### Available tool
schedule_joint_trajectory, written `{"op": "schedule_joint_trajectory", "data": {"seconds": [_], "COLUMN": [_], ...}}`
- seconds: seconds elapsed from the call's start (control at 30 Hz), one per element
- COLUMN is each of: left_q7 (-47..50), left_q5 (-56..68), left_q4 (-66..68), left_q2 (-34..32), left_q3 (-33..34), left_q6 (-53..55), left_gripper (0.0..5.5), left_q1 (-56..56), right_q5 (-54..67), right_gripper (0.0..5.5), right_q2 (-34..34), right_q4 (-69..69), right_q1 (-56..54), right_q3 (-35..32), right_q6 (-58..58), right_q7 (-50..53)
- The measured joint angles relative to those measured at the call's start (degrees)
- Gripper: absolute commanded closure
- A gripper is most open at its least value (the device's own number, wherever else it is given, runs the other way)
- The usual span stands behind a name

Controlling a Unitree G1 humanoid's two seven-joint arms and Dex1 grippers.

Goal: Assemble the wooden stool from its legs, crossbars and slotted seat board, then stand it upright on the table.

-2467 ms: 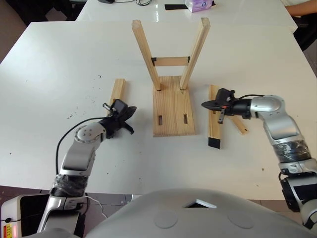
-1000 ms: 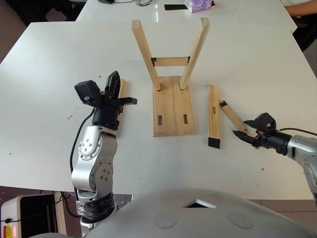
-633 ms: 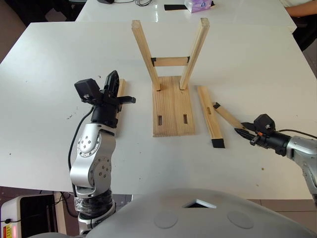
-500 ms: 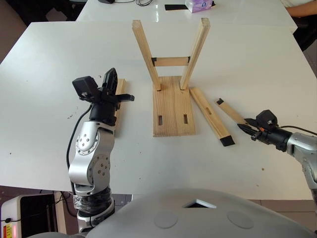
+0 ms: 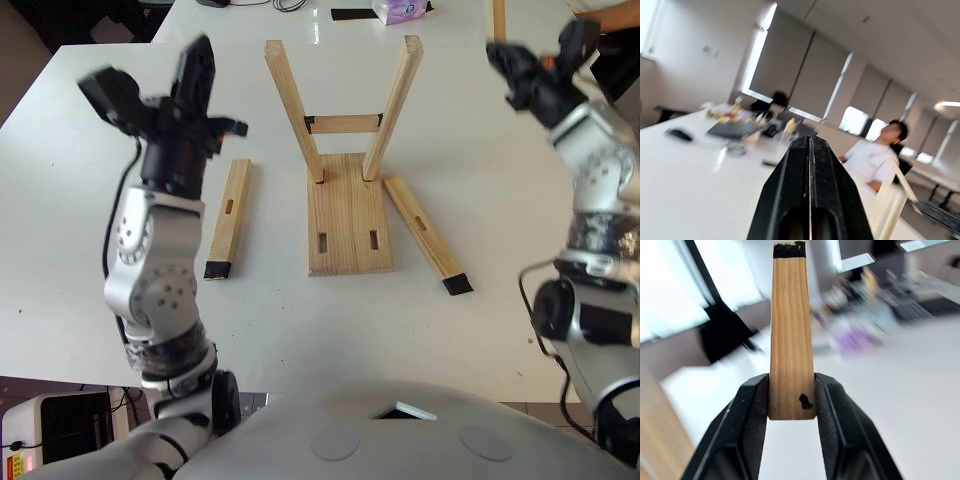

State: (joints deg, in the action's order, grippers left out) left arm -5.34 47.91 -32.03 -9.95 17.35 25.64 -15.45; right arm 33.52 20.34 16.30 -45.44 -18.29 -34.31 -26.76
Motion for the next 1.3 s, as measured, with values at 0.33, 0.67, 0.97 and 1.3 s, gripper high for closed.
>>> {"op": "schedule_joint_trajectory", "data": {"seconds": [0.33,0.67,0.97,1.3], "left_q7": [-6.44,-10.46,-9.62,-14.14], "left_q5": [17.76,34.30,44.79,43.81], "left_q4": [7.55,9.79,9.45,8.22], "left_q2": [-2.49,-7.94,-9.98,-13.29], "left_q3": [-3.10,-0.74,-1.20,-4.37], "left_q6": [7.41,13.39,15.89,17.69], "left_gripper": [5.50,4.34,2.93,2.29], "left_q1": [-19.15,-19.20,-18.68,-17.76], "right_q5": [18.31,26.65,27.01,26.60], "right_gripper": [4.20,4.20,4.20,4.20], "right_q2": [-14.59,3.45,10.36,11.77], "right_q4": [-17.57,-19.52,-20.01,-17.27], "right_q1": [-11.15,-4.53,-3.63,-5.43], "right_q3": [4.39,2.78,8.72,11.90], "right_q6": [-4.27,-15.44,-19.46,-20.71], "right_q7": [-2.26,-20.39,-33.71,-39.28]}}
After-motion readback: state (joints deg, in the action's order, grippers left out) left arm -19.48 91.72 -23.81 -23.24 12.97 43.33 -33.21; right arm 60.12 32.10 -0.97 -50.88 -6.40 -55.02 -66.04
